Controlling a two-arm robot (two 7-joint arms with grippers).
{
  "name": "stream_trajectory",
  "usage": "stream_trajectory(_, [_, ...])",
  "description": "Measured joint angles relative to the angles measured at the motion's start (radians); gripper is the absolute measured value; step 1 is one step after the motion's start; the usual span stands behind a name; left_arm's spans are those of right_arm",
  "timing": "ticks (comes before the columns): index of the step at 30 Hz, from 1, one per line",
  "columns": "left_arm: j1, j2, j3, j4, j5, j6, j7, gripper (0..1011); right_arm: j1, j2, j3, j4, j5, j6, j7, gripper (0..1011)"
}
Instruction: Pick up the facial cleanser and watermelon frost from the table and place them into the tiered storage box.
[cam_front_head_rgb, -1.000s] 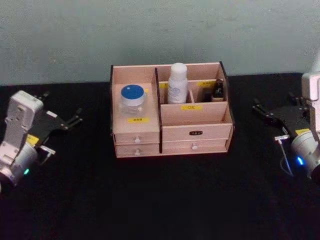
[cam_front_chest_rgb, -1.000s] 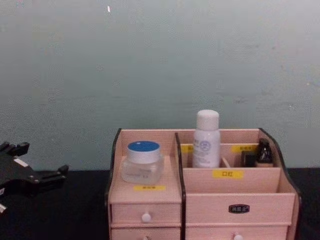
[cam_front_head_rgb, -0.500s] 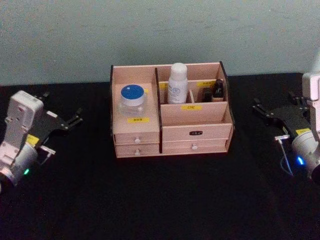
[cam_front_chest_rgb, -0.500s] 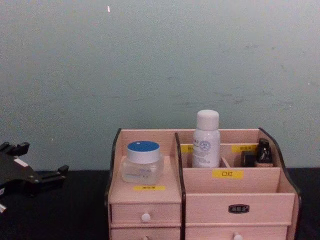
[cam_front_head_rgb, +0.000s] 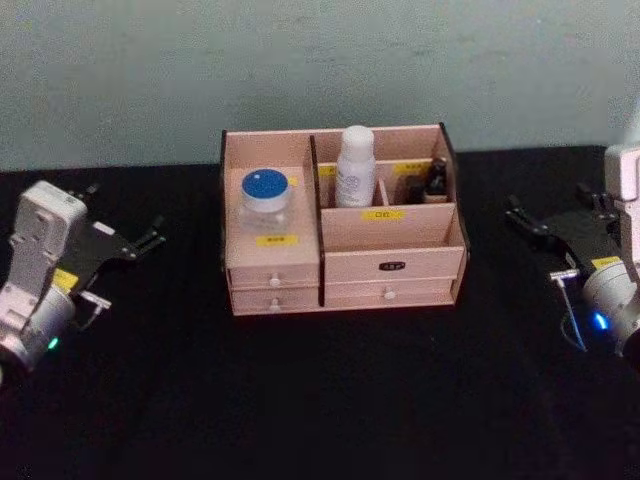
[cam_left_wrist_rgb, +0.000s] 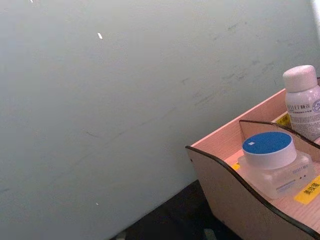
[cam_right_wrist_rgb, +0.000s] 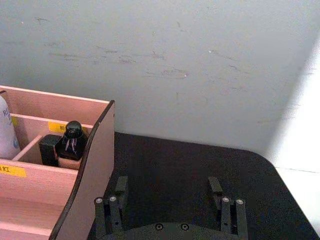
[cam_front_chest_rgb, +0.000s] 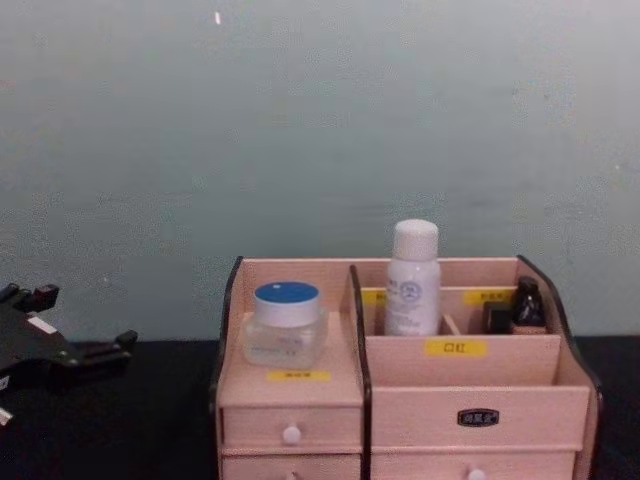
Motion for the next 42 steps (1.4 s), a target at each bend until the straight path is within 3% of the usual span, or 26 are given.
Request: stream_trajectory(42, [0.000, 0.000, 0.000, 0.000, 0.000, 0.000, 0.000, 1001, 0.000, 0.000, 0.000, 0.000, 0.000, 0.000, 0.000, 1000])
